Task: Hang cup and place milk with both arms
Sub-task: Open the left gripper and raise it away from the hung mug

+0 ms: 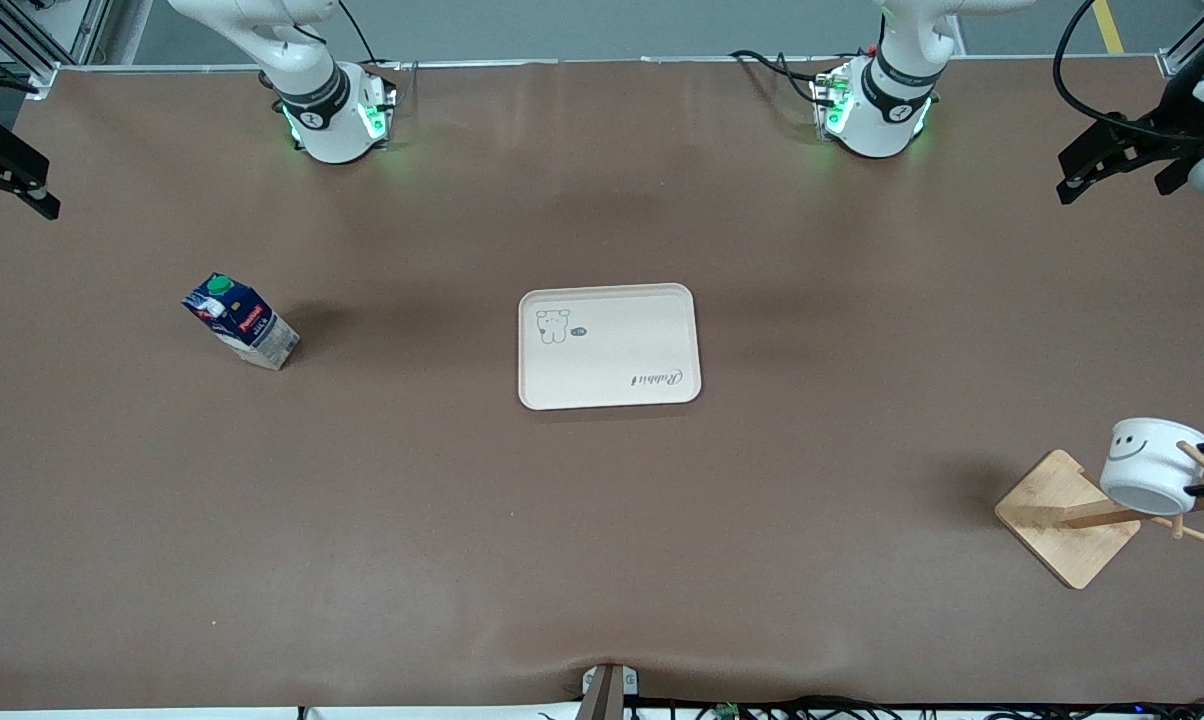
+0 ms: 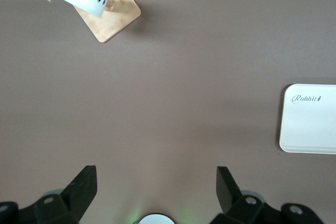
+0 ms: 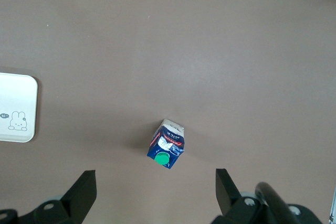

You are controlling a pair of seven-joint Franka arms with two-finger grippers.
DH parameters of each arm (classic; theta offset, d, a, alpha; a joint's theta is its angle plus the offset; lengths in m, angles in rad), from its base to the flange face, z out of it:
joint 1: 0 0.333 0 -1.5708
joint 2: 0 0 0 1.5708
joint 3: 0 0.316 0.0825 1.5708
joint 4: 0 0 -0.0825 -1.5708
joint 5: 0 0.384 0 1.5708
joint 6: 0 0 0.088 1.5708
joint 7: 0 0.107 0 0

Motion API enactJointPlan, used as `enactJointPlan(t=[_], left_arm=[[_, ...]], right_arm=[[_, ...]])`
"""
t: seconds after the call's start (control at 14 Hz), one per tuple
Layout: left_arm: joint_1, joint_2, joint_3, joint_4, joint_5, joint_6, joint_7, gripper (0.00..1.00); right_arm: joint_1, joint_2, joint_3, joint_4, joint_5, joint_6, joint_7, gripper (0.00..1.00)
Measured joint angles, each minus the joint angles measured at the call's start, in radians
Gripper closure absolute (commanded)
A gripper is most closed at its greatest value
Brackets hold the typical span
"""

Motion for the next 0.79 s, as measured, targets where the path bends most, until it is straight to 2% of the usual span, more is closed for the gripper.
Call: enactJointPlan(t=[0.79], left_arm=[[-0.014,0.051,-0.002,0.028,-0.002,0.011,0.0,0.0]], right_arm=[[-0.001,0.0,0.0,0.0,0.0,-0.001,0.0,0.0]])
